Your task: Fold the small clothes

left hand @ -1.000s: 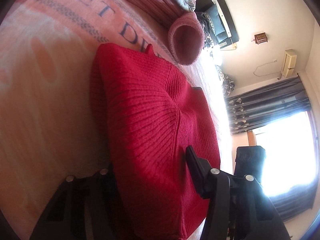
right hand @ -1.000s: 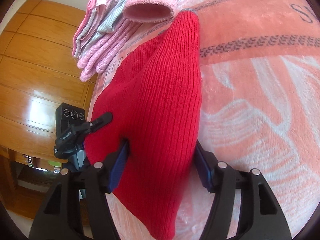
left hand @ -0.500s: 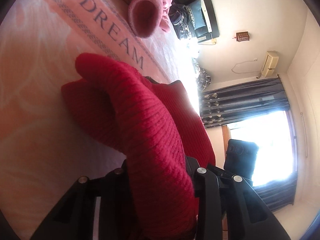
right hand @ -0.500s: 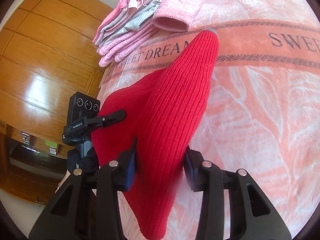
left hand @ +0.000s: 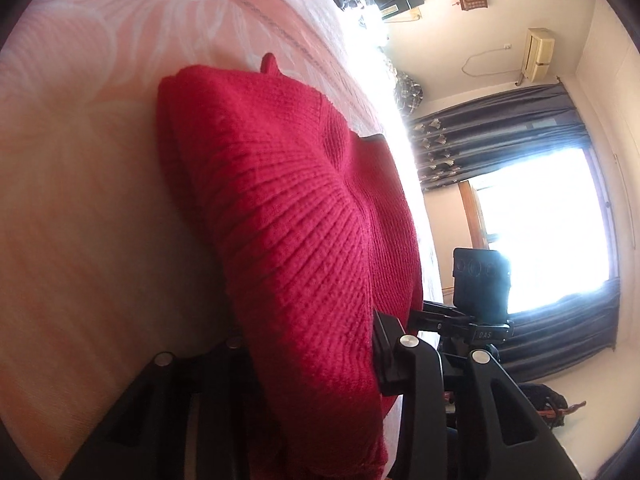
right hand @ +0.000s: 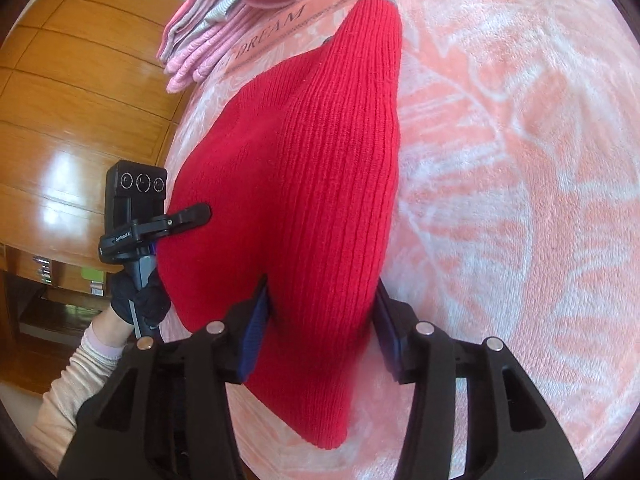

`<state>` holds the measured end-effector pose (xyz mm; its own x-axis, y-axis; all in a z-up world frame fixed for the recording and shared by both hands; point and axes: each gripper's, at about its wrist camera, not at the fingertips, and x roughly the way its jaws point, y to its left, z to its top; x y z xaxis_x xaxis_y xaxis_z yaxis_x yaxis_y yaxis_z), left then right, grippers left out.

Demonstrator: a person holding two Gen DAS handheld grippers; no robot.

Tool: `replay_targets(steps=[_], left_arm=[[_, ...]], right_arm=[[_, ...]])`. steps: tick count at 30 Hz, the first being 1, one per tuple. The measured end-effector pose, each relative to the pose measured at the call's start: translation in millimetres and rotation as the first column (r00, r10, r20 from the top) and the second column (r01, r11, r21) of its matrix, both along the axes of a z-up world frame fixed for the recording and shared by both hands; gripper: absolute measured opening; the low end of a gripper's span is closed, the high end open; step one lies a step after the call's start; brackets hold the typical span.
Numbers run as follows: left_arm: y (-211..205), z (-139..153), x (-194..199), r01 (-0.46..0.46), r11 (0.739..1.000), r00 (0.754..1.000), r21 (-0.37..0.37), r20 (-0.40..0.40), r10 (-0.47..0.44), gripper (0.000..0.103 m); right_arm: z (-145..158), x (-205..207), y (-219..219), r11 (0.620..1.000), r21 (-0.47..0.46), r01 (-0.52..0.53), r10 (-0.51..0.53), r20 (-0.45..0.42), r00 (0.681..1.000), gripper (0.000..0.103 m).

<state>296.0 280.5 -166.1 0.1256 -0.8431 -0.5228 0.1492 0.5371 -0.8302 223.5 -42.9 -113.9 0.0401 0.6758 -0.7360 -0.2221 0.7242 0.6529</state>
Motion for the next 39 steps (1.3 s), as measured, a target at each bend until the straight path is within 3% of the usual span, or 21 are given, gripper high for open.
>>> replay_targets(steps=[3, 6, 9, 12, 14, 18, 22, 28, 30, 31, 32, 34, 37, 39], left_arm=[[16, 16, 0, 0.003, 0.999, 1.0, 0.052, 0.008, -0.004, 0.042], [47, 40, 0, -0.057, 0.991, 0.995, 0.117, 0.083, 0.048, 0.044], [73, 65, 12, -0.152, 0.984, 0.977, 0.098, 0.166, 0.134, 0.044], [68, 74, 40, -0.151, 0.979, 0.971, 0.137, 0.208, 0.121, 0.045], [57, 67, 59, -0.125, 0.977, 0.976, 0.176, 0.2, 0.089, 0.047], [45, 39, 76, -0.107, 0.979, 0.991, 0.176, 0.093, 0.092, 0.051], [39, 30, 71, -0.105, 0.971, 0.992, 0.213, 0.087, 0.088, 0.061], [15, 31, 84, -0.067, 0.96, 0.992, 0.273, 0.126, 0.033, 0.066], [4, 31, 87, -0.059, 0.956, 0.99, 0.288, 0.136, 0.02, 0.064], [0, 30, 88, -0.059, 0.955, 0.99, 0.29, 0.142, 0.018, 0.051], [-3, 29, 88, -0.057, 0.957, 0.99, 0.286, 0.141, 0.017, 0.026], [-3, 32, 86, -0.078, 0.965, 0.987, 0.25, 0.157, 0.039, 0.009], [6, 53, 75, -0.18, 0.954, 0.957, 0.241, 0.268, 0.113, 0.008], [9, 53, 76, -0.202, 0.945, 0.95, 0.259, 0.285, 0.125, 0.008]], right_arm=[[16, 3, -3, 1.0, -0.01, 0.006, -0.006, 0.03, 1.0, 0.053], [31, 8, -20, 0.999, -0.017, 0.047, -0.046, 0.083, 0.996, 0.054], [42, 20, -29, 0.996, -0.012, 0.093, -0.091, 0.122, 0.988, 0.054], [48, 30, -28, 0.993, 0.011, 0.116, -0.116, 0.135, 0.984, 0.054], [48, 33, -25, 0.993, 0.0, 0.116, -0.114, 0.147, 0.983, 0.054], [41, 37, -24, 0.994, -0.02, 0.105, -0.101, 0.147, 0.984, 0.054], [29, 37, -28, 0.993, -0.026, 0.118, -0.114, 0.125, 0.986, 0.054], [18, 36, -32, 0.991, -0.038, 0.128, -0.123, 0.099, 0.987, 0.054], [17, 35, -30, 0.991, -0.042, 0.127, -0.123, 0.096, 0.988, 0.054], [17, 35, -30, 0.991, -0.043, 0.127, -0.123, 0.095, 0.988, 0.054], [16, 36, -29, 0.991, -0.042, 0.128, -0.124, 0.094, 0.988, 0.054], [16, 36, -29, 0.99, -0.039, 0.132, -0.128, 0.091, 0.988, 0.054], [14, 37, -30, 0.99, -0.032, 0.135, -0.132, 0.087, 0.987, 0.054], [13, 36, -30, 0.99, -0.033, 0.135, -0.132, 0.085, 0.988, 0.054]])
